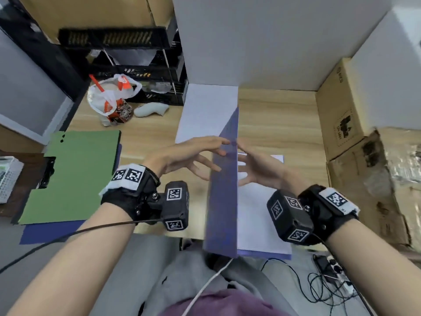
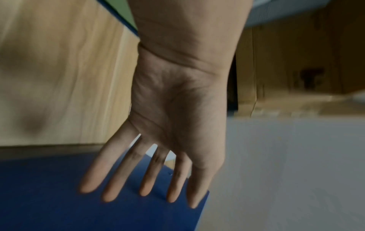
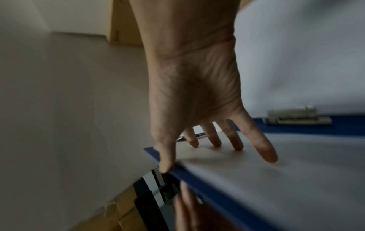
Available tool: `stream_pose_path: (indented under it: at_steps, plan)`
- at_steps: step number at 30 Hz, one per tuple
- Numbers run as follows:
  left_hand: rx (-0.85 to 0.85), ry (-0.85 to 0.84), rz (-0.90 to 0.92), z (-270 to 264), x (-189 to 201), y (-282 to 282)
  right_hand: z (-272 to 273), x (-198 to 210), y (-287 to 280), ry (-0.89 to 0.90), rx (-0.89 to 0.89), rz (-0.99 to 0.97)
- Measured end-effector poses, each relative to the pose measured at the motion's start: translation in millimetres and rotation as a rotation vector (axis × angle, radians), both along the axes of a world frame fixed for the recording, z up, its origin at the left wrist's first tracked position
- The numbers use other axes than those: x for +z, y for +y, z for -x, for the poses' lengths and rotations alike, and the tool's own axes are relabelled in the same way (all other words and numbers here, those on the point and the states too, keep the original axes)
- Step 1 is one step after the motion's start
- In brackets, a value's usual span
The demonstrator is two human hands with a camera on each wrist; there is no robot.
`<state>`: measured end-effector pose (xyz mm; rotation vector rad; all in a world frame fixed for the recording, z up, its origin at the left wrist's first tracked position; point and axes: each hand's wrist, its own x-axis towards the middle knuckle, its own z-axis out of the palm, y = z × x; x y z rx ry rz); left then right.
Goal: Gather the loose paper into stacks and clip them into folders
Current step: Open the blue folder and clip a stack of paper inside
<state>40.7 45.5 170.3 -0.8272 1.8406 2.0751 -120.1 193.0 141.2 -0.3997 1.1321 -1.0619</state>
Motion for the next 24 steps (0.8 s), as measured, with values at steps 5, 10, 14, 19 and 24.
stream_pose_path:
  at_steps: [5,10,14,19,24]
  plan:
    - [0.106,-0.128,0.121,32,-47,24,48,-22,69,0.107,-0.344,-0.109]
    - [0.355,-0.328,0.16,20,-103,41,53,-85,124,0.352,-0.506,-0.554]
    - [0.29,-0.416,0.19,11,-135,51,33,-111,136,0.325,-0.514,-0.543]
    - [0.281,-0.361,0.119,11,-138,60,18,-111,131,0.262,-0.61,-0.587]
    - [0.288,-0.154,-0.041,6,-131,62,3,-112,136,0.301,-0.663,-0.624]
